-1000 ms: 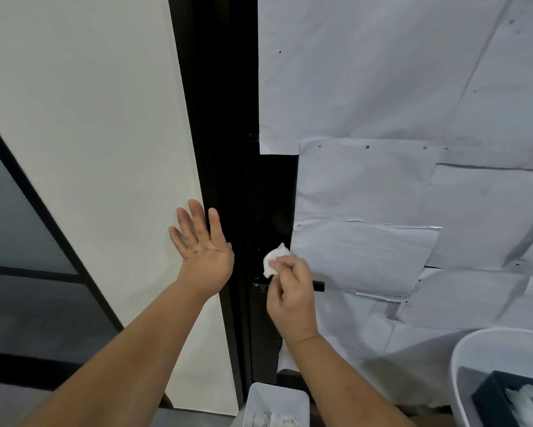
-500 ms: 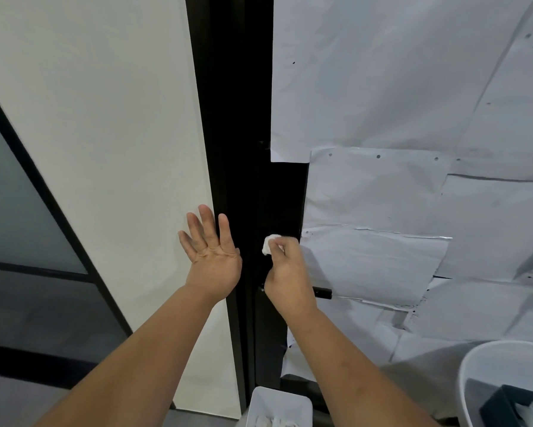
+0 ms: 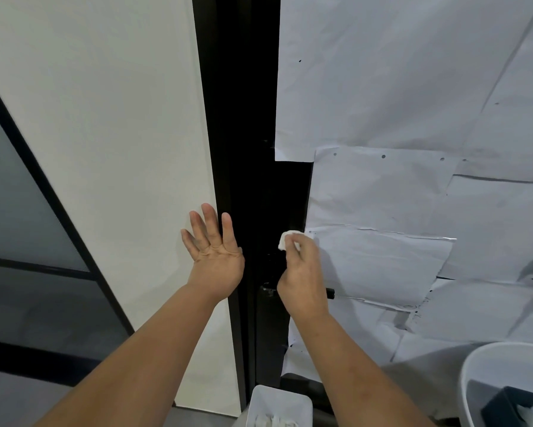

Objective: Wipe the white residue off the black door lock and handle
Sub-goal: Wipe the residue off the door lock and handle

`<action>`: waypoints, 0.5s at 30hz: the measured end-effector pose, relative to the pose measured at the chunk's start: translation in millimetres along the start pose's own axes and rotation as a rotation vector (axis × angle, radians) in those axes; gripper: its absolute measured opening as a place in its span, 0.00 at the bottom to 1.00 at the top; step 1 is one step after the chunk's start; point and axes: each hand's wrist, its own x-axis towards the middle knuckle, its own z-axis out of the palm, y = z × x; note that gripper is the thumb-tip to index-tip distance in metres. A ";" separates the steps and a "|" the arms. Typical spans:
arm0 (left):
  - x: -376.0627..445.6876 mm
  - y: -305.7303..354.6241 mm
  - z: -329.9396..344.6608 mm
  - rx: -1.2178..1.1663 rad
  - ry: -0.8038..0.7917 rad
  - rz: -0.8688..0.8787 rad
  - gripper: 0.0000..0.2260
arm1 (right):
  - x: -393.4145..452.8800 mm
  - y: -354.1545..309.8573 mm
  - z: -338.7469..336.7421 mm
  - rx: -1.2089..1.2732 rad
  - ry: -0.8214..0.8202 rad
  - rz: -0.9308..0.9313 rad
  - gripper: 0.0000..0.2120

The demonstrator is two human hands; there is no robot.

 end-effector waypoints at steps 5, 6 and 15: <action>0.2 0.4 -0.2 -0.005 -0.023 0.005 0.38 | -5.7 2.0 0.2 0.231 -0.170 0.304 0.17; 0.4 0.2 -0.3 -0.004 -0.026 0.005 0.38 | -2.2 2.0 -0.8 0.293 -0.163 0.333 0.15; 0.5 1.0 -1.3 0.005 -0.028 -0.015 0.41 | 22.8 -6.8 4.8 0.246 -0.411 0.318 0.14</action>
